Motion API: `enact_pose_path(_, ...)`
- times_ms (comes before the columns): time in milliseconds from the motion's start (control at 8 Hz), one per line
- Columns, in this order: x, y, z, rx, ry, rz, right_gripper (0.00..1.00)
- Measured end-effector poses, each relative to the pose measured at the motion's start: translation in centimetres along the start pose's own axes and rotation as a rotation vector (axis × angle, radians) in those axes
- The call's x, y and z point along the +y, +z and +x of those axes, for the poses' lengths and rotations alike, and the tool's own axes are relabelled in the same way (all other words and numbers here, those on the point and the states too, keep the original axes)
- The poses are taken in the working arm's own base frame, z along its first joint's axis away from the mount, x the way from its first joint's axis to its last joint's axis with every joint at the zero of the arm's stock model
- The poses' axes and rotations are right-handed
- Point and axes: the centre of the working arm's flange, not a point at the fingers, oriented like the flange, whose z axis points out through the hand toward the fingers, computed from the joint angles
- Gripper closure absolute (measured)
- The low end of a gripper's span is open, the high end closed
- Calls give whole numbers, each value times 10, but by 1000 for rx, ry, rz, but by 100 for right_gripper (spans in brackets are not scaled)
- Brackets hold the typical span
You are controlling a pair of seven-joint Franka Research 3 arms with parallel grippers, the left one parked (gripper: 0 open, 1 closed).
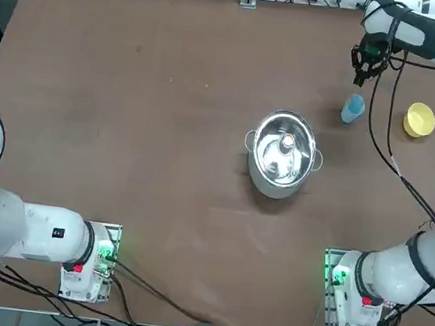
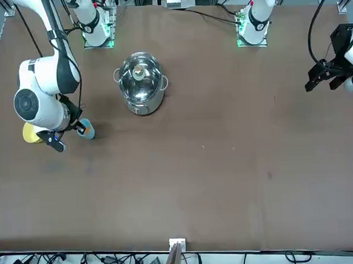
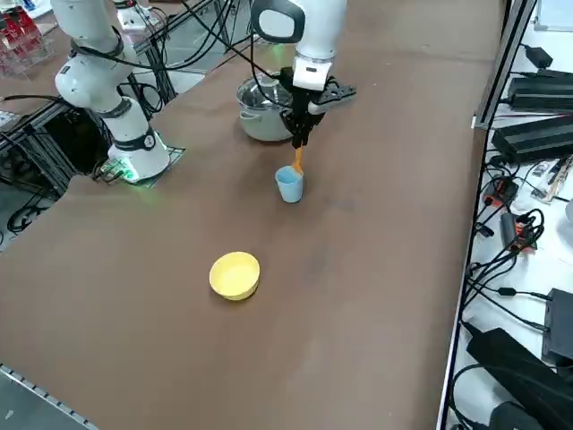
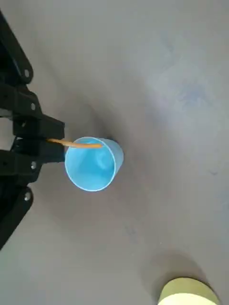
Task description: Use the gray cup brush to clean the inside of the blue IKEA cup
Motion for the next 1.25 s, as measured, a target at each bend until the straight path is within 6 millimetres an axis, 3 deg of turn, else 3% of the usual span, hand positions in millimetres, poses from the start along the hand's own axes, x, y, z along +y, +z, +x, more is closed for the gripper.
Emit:
enact_pose_path(500,13,5,1,-41,18,-32,96)
enact_pose_path(1000,39,13,18,-58,63,-31,96)
enact_pose_path(1250,42,12,22,-52,69,-24,96)
